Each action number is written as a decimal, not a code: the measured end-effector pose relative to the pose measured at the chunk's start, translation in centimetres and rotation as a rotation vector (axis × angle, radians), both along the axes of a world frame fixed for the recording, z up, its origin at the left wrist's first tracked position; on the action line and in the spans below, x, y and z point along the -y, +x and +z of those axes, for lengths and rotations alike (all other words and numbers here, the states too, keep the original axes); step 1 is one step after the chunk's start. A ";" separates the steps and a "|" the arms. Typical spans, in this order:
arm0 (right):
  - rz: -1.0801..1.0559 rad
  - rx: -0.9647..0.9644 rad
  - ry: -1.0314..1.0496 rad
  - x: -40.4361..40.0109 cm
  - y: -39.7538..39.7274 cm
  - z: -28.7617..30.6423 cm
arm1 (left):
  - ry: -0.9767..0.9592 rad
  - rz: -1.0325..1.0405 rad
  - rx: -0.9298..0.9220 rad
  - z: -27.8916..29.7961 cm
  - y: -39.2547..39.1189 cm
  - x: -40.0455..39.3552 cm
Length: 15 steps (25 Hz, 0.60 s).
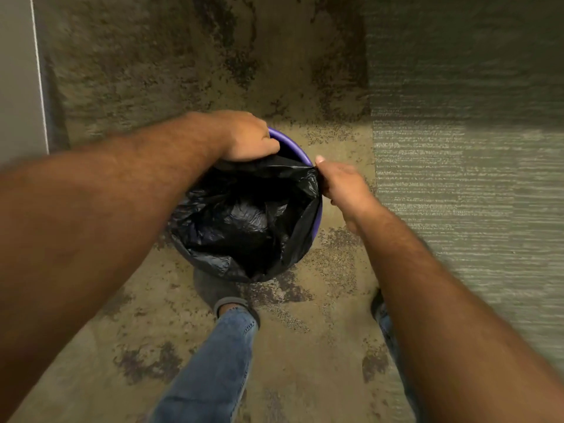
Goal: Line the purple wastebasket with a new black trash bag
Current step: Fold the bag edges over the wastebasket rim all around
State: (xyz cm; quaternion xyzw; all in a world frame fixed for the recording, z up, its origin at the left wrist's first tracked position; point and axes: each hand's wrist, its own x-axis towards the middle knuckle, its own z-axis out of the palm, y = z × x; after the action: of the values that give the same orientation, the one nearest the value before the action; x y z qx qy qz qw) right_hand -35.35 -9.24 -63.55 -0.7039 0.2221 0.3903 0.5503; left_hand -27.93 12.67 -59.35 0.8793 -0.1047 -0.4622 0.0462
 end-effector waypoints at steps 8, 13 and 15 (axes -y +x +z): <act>-0.370 0.002 0.121 0.6 -1.1 -0.5 | -0.341 -0.007 0.308 -2.7 0.8 -1.1; -0.252 0.061 0.161 -0.6 -1.4 -1.0 | -0.294 -0.087 0.428 -4.0 0.0 -2.0; -0.161 0.130 0.174 -1.0 -1.2 -1.1 | -0.271 -0.133 0.437 -3.9 0.1 -2.5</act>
State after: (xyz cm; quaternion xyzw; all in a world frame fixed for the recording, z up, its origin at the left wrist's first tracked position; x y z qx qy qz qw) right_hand -36.59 -8.25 -64.67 -0.6575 0.2069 0.3161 0.6519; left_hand -27.81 15.18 -63.23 0.9353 -0.2307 -0.2452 0.1093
